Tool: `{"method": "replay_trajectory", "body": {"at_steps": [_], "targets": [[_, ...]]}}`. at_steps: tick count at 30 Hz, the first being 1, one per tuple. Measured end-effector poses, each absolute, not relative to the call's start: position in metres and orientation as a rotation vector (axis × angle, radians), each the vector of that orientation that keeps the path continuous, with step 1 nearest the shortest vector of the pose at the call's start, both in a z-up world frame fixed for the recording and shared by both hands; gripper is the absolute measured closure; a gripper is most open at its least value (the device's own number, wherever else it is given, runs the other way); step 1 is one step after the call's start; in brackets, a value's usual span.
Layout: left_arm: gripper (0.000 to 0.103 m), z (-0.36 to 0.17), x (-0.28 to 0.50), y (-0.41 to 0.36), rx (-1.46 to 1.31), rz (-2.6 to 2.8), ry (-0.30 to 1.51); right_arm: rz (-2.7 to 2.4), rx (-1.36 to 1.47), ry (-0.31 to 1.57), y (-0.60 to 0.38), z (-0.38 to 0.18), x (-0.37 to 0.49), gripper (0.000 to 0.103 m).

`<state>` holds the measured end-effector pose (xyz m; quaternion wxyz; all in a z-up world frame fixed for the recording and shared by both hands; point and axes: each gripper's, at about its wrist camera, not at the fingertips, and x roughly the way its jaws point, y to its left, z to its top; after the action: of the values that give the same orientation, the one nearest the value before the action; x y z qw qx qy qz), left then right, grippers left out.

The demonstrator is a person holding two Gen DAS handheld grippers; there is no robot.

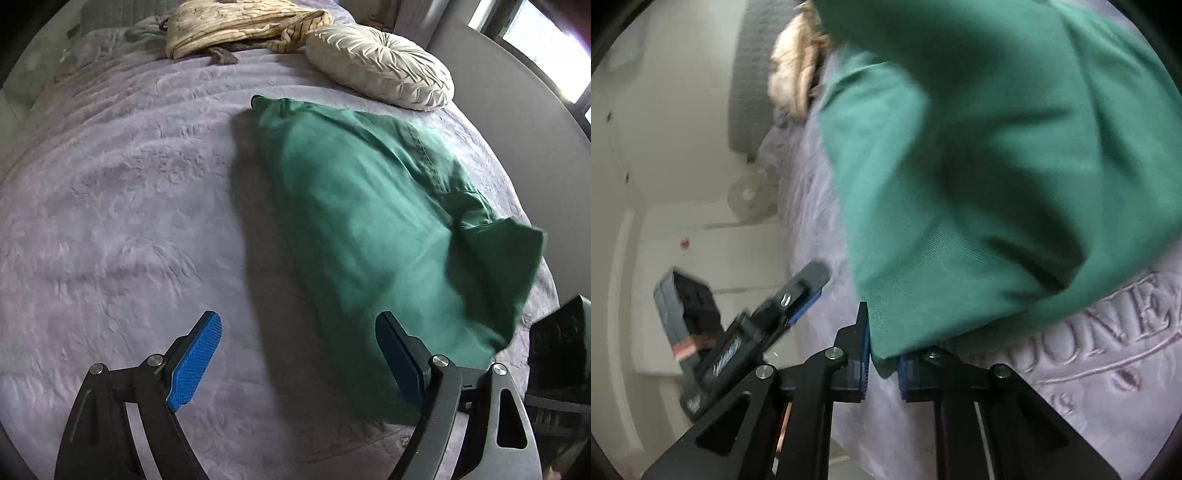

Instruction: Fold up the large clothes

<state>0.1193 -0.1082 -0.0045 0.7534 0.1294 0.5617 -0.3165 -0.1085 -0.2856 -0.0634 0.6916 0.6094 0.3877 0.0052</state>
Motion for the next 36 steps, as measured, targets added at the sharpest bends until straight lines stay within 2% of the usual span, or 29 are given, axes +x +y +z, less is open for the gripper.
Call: {"method": "replay_trajectory", "body": {"at_steps": [5, 7, 9, 10, 11, 13, 15, 18, 19, 20, 21, 23, 26, 31, 36], "targets": [[0.017, -0.038, 0.110, -0.124, 0.379, -0.686, 1.269, -0.001, 1.418, 0.951, -0.254, -0.089, -0.116, 0.093], [0.017, -0.041, 0.106, -0.121, 0.353, -0.702, 1.271, 0.001, 1.402, 0.980, -0.255, -0.083, -0.118, 0.092], [0.017, -0.041, 0.105, -0.118, 0.337, -0.709, 1.277, -0.016, 1.298, 1.038, -0.262, -0.063, -0.122, 0.083], [0.017, -0.041, 0.106, -0.117, 0.337, -0.711, 1.281, -0.042, 1.230, 1.052, -0.269, -0.051, -0.126, 0.071], [0.017, -0.041, 0.106, -0.117, 0.334, -0.712, 1.284, -0.080, 1.153, 1.045, -0.277, -0.034, -0.133, 0.042], [0.017, -0.041, 0.107, -0.116, 0.334, -0.714, 1.288, -0.168, 1.037, 1.009, -0.295, -0.010, -0.145, 0.016], [0.017, -0.040, 0.108, -0.116, 0.334, -0.712, 1.287, -0.265, 0.941, 0.984, -0.316, 0.010, -0.149, 0.016], [0.017, -0.040, 0.106, -0.118, 0.330, -0.700, 1.289, -0.349, 0.880, 1.005, -0.342, 0.009, -0.130, 0.016], [0.017, -0.041, 0.106, -0.118, 0.330, -0.698, 1.289, -0.359, 0.873, 1.013, -0.348, 0.006, -0.124, 0.024], [0.017, -0.041, 0.105, -0.117, 0.332, -0.696, 1.287, -0.372, 0.865, 1.025, -0.353, 0.002, -0.115, 0.067], [0.017, -0.041, 0.104, -0.117, 0.338, -0.694, 1.282, -0.388, 0.870, 1.033, -0.359, 0.000, -0.110, 0.096], [0.017, -0.041, 0.101, -0.116, 0.352, -0.699, 1.269, -0.450, 0.904, 0.957, -0.370, 0.012, -0.115, 0.099], [0.004, -0.045, 0.096, -0.117, 0.357, -0.698, 1.265, -0.560, 1.039, 0.910, -0.383, 0.000, -0.155, 0.099], [0.004, -0.055, 0.091, -0.121, 0.375, -0.706, 1.285, -0.604, 1.305, 0.939, -0.387, -0.070, -0.202, 0.099], [0.004, -0.049, 0.094, -0.120, 0.396, -0.710, 1.285, -0.582, 1.298, 0.977, -0.385, -0.066, -0.203, 0.099]]}}
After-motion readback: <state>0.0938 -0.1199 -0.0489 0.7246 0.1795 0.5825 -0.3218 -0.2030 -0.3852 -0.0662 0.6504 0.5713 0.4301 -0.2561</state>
